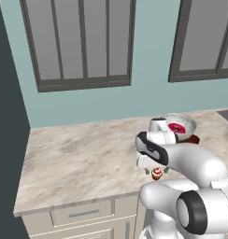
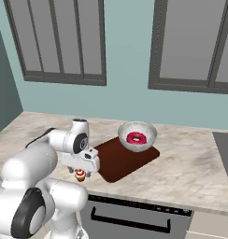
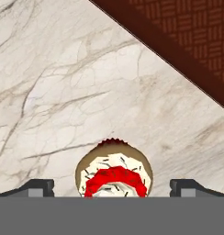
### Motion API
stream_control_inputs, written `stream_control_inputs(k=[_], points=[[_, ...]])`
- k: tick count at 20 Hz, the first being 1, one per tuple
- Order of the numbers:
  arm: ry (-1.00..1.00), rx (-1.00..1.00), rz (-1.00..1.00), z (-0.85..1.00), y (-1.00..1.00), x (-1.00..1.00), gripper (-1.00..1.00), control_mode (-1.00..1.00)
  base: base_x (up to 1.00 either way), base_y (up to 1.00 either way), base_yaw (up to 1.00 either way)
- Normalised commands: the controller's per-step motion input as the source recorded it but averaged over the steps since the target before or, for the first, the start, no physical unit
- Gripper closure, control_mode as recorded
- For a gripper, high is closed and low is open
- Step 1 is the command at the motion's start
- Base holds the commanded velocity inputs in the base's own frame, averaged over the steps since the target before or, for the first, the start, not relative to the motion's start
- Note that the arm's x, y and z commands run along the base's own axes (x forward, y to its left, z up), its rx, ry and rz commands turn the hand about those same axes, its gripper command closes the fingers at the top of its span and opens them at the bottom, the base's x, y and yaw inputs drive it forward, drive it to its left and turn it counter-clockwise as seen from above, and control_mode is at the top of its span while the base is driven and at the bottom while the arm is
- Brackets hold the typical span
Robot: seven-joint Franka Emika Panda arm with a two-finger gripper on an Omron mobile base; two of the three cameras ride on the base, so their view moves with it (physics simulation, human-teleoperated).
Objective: Place the bowl with donut and the cupcake onto the tray.
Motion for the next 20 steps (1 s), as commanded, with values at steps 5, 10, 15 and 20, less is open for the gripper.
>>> stream_control_inputs(k=[5,10,15,20], points=[[0.03,0.00,0.03,-0.08,0.00,0.00,1.00,-1.00,0.00,0.00,0.00],[0.01,0.00,0.02,0.00,0.00,0.00,1.00,-1.00,0.00,0.00,0.00],[0.00,0.00,0.00,0.01,0.00,0.00,1.00,-1.00,0.00,0.00,0.00],[0.00,0.00,0.00,0.30,0.00,0.00,1.00,-1.00,0.00,0.00,0.00]])
